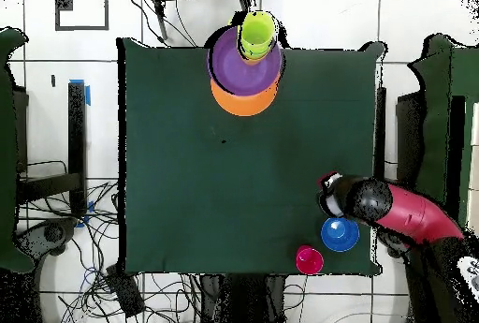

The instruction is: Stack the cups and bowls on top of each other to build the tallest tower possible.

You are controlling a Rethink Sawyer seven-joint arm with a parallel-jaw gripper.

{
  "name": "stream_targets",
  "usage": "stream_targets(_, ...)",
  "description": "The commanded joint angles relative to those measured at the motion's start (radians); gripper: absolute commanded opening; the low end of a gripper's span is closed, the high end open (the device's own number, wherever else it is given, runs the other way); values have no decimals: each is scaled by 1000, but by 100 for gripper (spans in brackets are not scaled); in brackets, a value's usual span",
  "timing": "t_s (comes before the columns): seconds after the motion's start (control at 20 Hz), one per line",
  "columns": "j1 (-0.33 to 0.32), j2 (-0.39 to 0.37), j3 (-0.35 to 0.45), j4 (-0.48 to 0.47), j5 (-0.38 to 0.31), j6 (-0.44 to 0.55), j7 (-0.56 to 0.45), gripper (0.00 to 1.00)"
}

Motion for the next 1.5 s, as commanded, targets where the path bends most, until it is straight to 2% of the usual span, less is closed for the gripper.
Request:
stream_targets(0.05,36,0,95,43,-60,23,-160,100)
stream_targets(0.65,8,55,67,49,-109,-31,-164,100)
stream_targets(1.0,-13,51,58,90,-140,-60,-142,100)
stream_targets(1.5,-12,103,43,84,-179,-108,-100,100)
